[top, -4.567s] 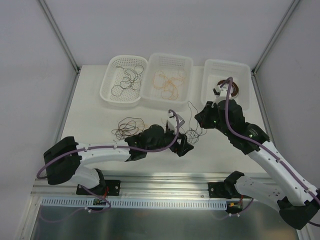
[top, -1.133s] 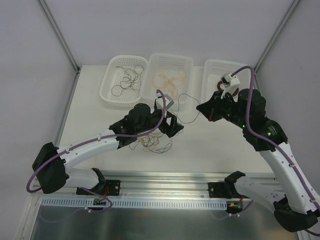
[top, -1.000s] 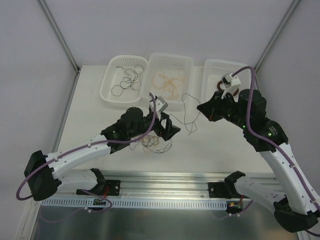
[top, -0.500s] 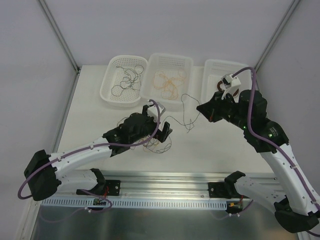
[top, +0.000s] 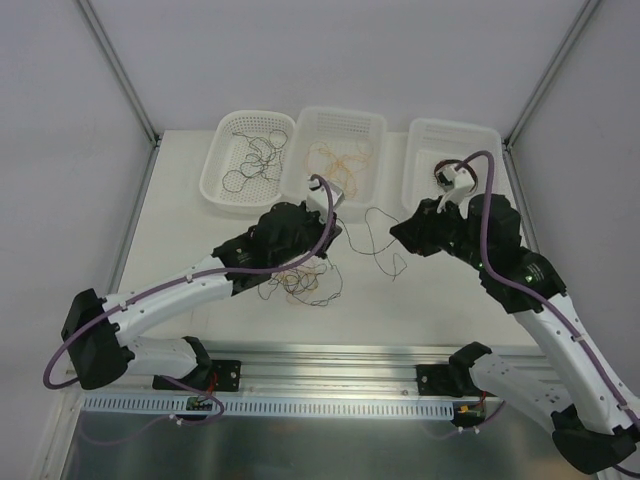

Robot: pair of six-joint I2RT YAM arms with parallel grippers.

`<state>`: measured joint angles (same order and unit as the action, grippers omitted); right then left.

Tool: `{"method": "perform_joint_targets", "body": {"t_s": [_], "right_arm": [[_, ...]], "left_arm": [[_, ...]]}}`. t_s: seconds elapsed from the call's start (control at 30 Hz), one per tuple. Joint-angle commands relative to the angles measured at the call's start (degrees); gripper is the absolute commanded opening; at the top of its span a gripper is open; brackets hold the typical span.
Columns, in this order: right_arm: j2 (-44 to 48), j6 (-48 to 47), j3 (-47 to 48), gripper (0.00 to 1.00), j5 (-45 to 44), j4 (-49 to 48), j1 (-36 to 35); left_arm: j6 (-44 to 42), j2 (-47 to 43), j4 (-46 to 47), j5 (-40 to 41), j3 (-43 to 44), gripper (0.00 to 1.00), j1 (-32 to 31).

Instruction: Untangle the cables

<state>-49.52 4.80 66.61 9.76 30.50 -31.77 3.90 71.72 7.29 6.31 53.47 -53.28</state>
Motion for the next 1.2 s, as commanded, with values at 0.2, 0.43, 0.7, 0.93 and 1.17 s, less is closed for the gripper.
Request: {"method": "perform_joint_targets", "body": {"t_s": [0.2,0.43,0.7,0.93,1.17], "right_arm": [[1.4,-0.1,-14.3,0.62,-0.3,-9.1,-0.4],[0.0,-1.2,-21.3,0.65,0.3,-19.8,-6.3],[-13.6,-1.7,-23.7,0.67,-0.8,-38.0,-16.6],[-30.7,-4.1,-16.5,0.68,-7.7,-44.0,-24.6],[-45.5,-0.2,-12.5,0.70,-15.3,-55.7,-27.6]], "left_arm": [[5.8,-1.9,-20.1,1.5,25.1,0.00,6.5],[4.3,3.8,-28.5,2.7,42.3,0.00,12.3],[-0.8,5.9,-30.0,12.7,52.2,0.00,13.9],[-2.9,7.5,-30.0,17.2,57.8,0.00,15.6],[-3.4,8.3,-30.0,21.1,61.9,0.00,16.4]]}}
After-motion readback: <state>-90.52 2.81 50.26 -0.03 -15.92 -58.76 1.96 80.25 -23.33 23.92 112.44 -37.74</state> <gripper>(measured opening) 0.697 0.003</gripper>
